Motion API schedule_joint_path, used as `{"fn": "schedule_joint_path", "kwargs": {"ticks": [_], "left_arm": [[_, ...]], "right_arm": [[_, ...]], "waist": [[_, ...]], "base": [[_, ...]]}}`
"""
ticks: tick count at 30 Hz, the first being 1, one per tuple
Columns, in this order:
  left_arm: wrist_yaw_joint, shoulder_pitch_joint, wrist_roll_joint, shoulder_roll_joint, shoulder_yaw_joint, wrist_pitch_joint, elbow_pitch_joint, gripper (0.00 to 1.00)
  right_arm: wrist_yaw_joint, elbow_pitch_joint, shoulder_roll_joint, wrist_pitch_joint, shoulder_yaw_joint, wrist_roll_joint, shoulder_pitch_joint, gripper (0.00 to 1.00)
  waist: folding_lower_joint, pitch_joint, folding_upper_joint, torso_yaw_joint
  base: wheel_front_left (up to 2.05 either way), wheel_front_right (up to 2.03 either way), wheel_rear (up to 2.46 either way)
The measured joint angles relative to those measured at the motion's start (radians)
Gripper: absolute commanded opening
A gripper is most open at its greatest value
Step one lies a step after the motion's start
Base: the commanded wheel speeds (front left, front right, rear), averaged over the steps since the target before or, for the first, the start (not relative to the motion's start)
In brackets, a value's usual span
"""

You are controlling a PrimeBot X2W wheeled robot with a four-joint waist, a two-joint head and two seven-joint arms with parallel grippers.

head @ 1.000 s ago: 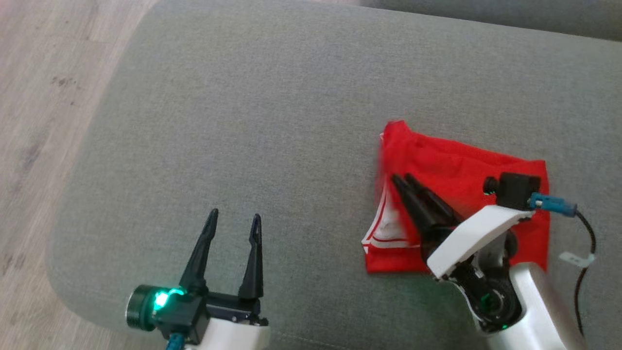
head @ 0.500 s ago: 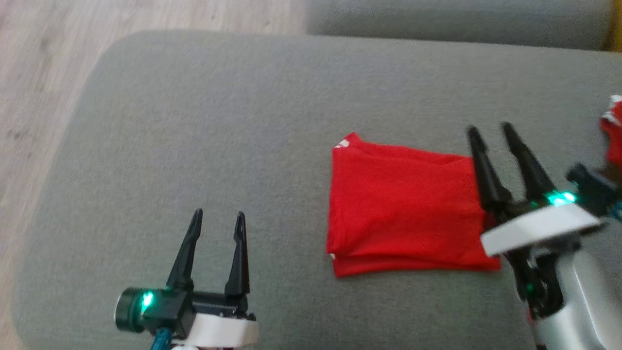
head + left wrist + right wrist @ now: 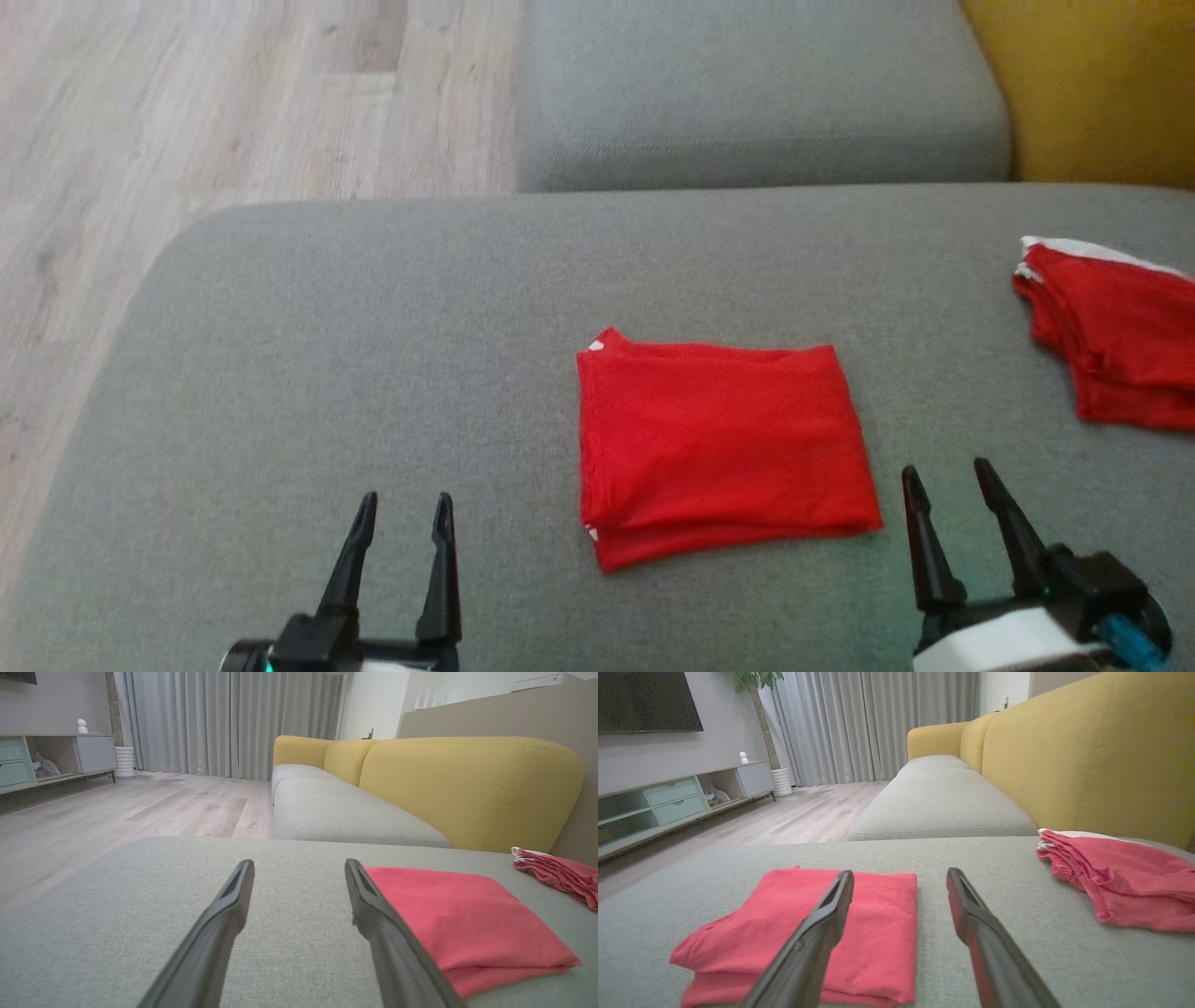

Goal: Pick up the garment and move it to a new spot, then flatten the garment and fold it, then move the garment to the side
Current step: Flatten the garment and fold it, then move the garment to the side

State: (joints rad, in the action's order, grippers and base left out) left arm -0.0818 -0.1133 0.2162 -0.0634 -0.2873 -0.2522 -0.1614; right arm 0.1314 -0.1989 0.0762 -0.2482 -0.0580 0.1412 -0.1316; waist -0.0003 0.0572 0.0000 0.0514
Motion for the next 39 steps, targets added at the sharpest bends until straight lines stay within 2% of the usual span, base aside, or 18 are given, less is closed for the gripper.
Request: {"fn": "schedule_joint_path", "kwargs": {"ticks": [9, 28, 39], "left_arm": [[0.002, -0.020, -0.027, 0.002, 0.038, 0.000, -0.025, 1.00], [0.002, -0.041, -0.040, 0.006, 0.057, 0.000, -0.025, 1.00], [-0.015, -0.041, -0.022, 0.006, 0.058, 0.000, -0.016, 1.00]], "right_arm": [[0.000, 0.008, -0.020, 0.000, 0.008, -0.021, -0.064, 1.00], [0.000, 0.000, -0.031, 0.000, 0.006, -0.015, -0.064, 1.00], [0.000, -0.087, -0.032, 0.000, 0.006, 0.067, -0.030, 1.00]], "waist": [[0.0002, 0.025, 0.0000, -0.014], [0.0003, 0.034, 0.0000, 0.003], [0.0002, -0.002, 0.0000, -0.005]], "base": [[0.00, 0.00, 0.00], [0.00, 0.00, 0.00], [0.00, 0.00, 0.00]]}}
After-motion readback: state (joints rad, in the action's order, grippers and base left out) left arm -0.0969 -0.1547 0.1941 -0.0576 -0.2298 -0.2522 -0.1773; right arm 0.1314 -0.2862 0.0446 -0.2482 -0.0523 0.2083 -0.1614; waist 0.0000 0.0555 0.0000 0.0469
